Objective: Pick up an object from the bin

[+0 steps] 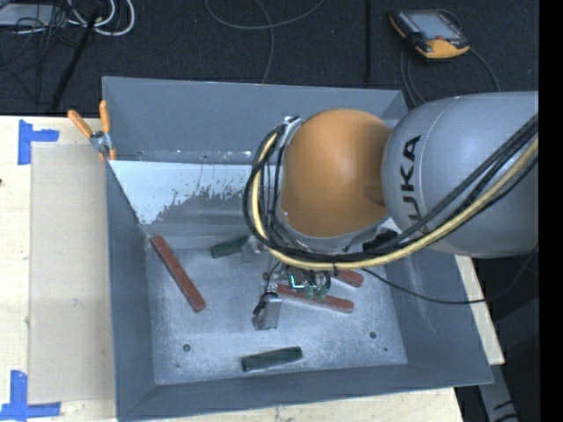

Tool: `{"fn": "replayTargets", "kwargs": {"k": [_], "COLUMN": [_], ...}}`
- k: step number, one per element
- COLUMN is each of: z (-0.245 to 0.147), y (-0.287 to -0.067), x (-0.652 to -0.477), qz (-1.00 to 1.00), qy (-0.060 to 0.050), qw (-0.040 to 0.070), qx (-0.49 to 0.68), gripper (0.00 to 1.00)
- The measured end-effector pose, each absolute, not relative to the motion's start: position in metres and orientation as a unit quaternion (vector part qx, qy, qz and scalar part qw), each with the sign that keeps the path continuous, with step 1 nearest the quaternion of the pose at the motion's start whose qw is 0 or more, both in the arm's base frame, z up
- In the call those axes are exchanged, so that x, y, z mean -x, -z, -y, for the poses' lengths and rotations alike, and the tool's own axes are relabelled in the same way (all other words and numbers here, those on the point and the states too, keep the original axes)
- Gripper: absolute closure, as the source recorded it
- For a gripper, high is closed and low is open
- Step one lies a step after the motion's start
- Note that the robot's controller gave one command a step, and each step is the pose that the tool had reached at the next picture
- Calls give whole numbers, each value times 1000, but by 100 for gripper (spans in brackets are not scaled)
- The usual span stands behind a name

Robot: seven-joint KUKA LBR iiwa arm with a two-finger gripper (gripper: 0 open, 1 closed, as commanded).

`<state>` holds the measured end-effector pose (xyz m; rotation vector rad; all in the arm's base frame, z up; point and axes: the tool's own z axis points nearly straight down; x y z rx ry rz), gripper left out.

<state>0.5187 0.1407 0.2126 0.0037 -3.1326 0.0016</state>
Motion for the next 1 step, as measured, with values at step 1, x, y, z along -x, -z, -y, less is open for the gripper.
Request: {"fn": "replayTargets", "kwargs": {"k": [1], "z": [-140], "y": [-216], "x": [-520], "qz": [1000], "qy": [0], "qw": [1], "qx": [1], "gripper": [0]}}
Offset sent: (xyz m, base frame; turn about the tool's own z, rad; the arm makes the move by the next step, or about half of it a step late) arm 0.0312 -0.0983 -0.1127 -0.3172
